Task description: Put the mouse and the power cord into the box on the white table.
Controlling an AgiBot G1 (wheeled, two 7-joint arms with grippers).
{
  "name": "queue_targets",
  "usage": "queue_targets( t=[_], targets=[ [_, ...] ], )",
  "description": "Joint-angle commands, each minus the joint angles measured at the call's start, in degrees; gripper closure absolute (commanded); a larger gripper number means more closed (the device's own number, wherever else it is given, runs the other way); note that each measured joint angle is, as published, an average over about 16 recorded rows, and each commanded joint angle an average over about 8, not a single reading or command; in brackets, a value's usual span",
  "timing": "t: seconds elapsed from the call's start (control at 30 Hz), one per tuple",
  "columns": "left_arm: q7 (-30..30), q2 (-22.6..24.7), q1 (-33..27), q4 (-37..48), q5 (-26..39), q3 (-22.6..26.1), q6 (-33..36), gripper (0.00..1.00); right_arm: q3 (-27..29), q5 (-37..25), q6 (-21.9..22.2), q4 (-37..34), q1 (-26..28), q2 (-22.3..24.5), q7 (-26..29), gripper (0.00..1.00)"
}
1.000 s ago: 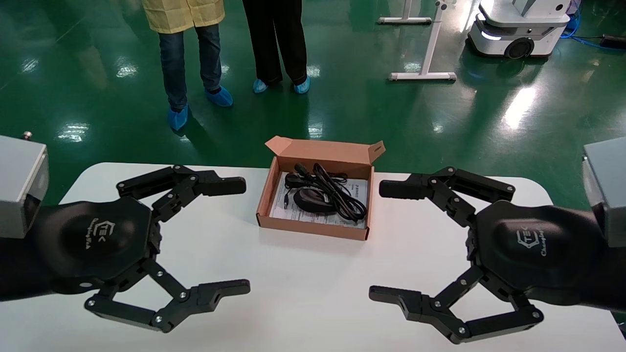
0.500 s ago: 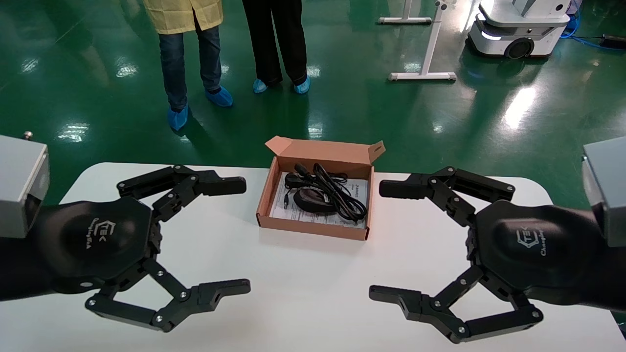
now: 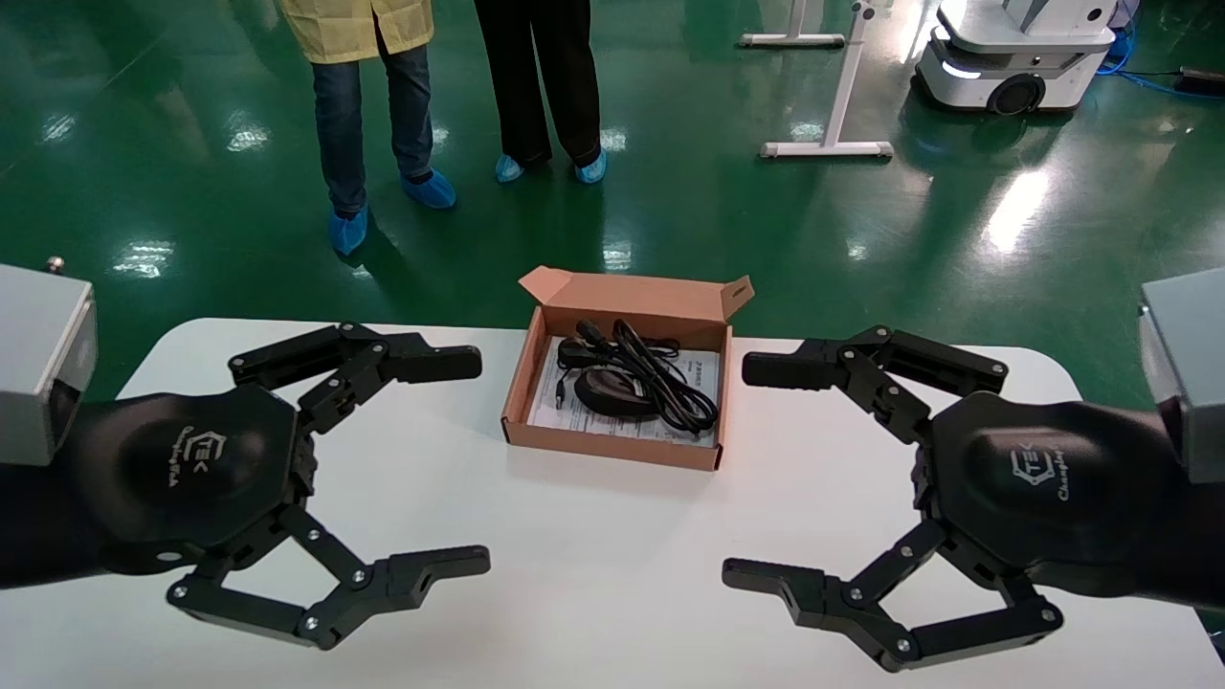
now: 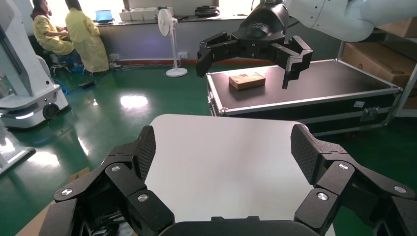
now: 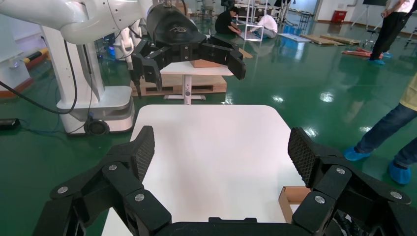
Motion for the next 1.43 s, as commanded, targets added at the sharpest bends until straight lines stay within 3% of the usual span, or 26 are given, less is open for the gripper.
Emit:
queue_targets(
  t=[0.03, 1.43],
  targets=[
    [0.0, 0.0, 0.0, 0.0, 0.0, 0.0, 0.0, 0.0, 0.0, 0.0, 0.0, 0.0, 0.0, 0.0, 0.0, 0.0],
    [0.0, 0.0, 0.0, 0.0, 0.0, 0.0, 0.0, 0.0, 0.0, 0.0, 0.0, 0.0, 0.0, 0.0, 0.0, 0.0]
  ],
)
